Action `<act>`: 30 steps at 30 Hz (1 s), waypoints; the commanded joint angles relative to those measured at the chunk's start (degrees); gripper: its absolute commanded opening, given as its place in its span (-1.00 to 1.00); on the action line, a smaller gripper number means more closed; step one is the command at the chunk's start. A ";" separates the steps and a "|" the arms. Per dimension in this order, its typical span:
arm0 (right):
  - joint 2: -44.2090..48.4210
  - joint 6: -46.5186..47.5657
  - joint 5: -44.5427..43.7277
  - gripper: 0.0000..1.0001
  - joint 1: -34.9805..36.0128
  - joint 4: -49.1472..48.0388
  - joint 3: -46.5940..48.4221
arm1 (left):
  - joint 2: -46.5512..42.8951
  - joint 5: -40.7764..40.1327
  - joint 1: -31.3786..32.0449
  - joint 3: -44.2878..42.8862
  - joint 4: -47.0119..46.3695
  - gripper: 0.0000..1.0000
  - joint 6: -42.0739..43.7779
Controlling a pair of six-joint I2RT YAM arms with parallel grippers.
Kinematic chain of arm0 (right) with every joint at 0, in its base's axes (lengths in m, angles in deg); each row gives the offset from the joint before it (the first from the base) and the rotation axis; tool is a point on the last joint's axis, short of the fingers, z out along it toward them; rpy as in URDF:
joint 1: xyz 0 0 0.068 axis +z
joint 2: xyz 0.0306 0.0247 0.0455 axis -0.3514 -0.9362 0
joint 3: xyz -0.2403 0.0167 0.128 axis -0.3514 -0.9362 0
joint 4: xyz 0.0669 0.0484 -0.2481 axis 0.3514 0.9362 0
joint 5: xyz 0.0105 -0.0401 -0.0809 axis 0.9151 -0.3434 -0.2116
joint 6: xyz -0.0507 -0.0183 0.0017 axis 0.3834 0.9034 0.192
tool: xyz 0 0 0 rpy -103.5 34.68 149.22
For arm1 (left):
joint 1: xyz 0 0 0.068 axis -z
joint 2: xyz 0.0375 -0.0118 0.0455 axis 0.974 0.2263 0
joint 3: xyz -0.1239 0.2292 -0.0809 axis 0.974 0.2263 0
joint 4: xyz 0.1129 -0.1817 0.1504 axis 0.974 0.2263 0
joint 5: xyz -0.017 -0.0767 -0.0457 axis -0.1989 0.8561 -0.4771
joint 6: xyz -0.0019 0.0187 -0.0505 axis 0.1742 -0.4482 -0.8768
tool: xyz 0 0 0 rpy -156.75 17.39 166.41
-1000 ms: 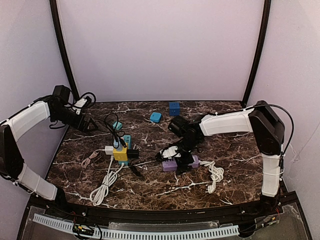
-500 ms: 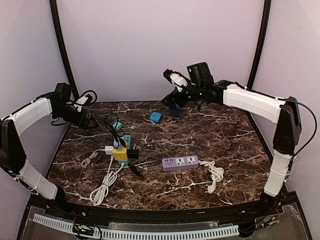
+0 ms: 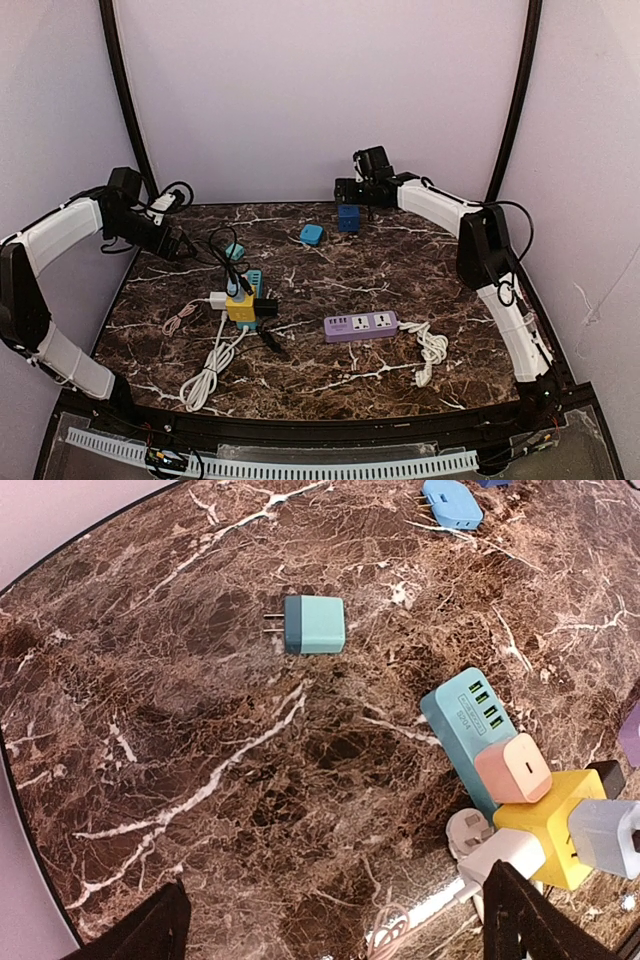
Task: Insert the plug
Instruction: Pick up the plug from the center of the board.
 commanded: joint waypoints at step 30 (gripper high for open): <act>-2.96 -7.21 -5.29 -0.40 2.20 -0.08 -6.44 | -2.21 3.47 -0.34 1.26 1.92 0.81 0.74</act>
